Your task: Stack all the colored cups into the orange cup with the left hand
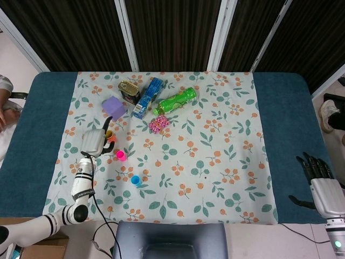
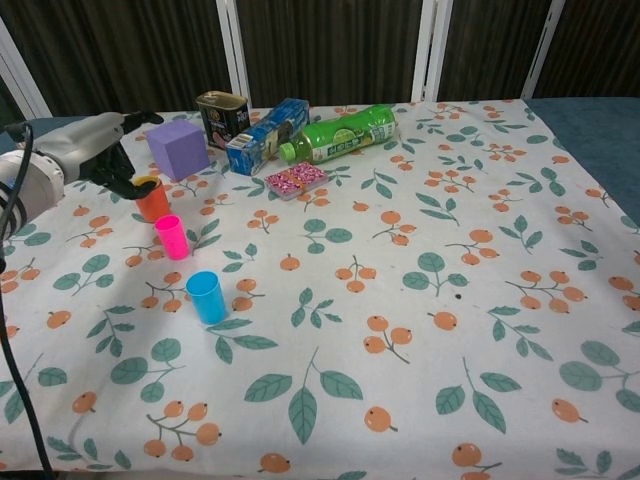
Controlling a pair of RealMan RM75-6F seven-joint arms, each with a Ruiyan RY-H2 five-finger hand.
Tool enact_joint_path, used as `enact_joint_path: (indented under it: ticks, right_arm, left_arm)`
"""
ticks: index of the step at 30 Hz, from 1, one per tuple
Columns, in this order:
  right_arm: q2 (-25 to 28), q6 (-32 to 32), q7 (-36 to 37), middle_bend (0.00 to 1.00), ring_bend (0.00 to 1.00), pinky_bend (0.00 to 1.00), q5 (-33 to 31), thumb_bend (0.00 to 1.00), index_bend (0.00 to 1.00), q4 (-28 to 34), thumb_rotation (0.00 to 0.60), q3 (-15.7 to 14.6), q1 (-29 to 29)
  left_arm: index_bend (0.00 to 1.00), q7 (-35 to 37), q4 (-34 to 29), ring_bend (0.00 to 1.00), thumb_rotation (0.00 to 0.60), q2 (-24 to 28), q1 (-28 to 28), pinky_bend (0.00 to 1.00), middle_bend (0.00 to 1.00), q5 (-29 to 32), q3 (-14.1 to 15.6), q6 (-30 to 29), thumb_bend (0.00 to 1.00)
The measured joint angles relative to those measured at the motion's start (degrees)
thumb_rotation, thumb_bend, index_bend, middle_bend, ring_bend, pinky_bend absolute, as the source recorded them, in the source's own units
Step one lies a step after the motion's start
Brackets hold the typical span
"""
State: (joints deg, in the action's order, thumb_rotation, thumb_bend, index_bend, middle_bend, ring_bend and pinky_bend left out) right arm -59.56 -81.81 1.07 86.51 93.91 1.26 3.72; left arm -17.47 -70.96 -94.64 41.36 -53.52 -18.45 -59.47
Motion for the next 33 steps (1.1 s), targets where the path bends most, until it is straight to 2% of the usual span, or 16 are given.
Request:
enact_joint_path:
  ticks: [6,10,13,16,20,23,27,33]
  right_arm:
    - [0.2,-0.1,0.5,0.0,0.0,0.0,0.5,0.15,0.0,0.0,0.6,-0.2,0.0]
    - [0.1,0.5,0.4,0.0,0.0,0.0,1.0,0.15,0.0,0.2,0.6,-0.7,0.2]
    - [0.1,0.6,0.4,0.0,0.0,0.0,1.9,0.15,0.0,0.3,0.6,-1.1,0.2]
    - [0.1,0.4,0.6,0.0,0.0,0.0,3.0,0.15,0.0,0.3,0.6,-1.6,0.2]
    - [0.1,0.6,1.1,0.0,0.0,0.0,3.1,0.15,0.0,0.0,0.6,-1.7,0.3]
    - [0.2,0.6,1.3,0.0,0.0,0.0,3.1,0.15,0.0,0.0,0.6,-1.8,0.4]
    - [0.2,0.5,1.4,0.0,0.0,0.0,3.2,0.15,0.0,0.0,0.6,-1.8,0.4]
    - [0.4,0.0,1.9,0.0,0.0,0.0,3.4,0.15,0.0,-0.1,0.6,-1.8,0.2]
  left_arm:
    - [0.03,1.8,-15.7,1.0,0.6,6.3,-3.9,1.0,1.0,-4.2,3.0,-2.5,0.37]
    - [0.04,3.6,-28.7,1.0,0.6,11.5,-7.6,1.0,1.0,-9.1,7.3,-4.2,0.37]
    - [0.06,3.6,-34.2,1.0,0.6,13.4,-9.9,1.0,1.0,-13.8,11.2,-5.7,0.38]
    - [0.08,1.6,-35.2,1.0,0.6,12.5,-11.1,1.0,1.0,-15.8,14.5,-6.3,0.37]
    - [0.1,-1.6,-32.8,1.0,0.6,8.3,-11.6,1.0,1.0,-15.4,15.8,-6.4,0.37]
    - [0.1,-3.3,-30.2,1.0,0.6,4.9,-11.6,1.0,1.0,-14.5,16.1,-6.2,0.37]
    - [0.15,-4.0,-28.6,1.0,0.6,3.2,-11.6,1.0,1.0,-13.9,16.0,-6.1,0.37]
    - [0.23,-4.9,-22.4,1.0,0.6,-0.9,-11.3,1.0,1.0,-11.9,14.4,-6.0,0.37]
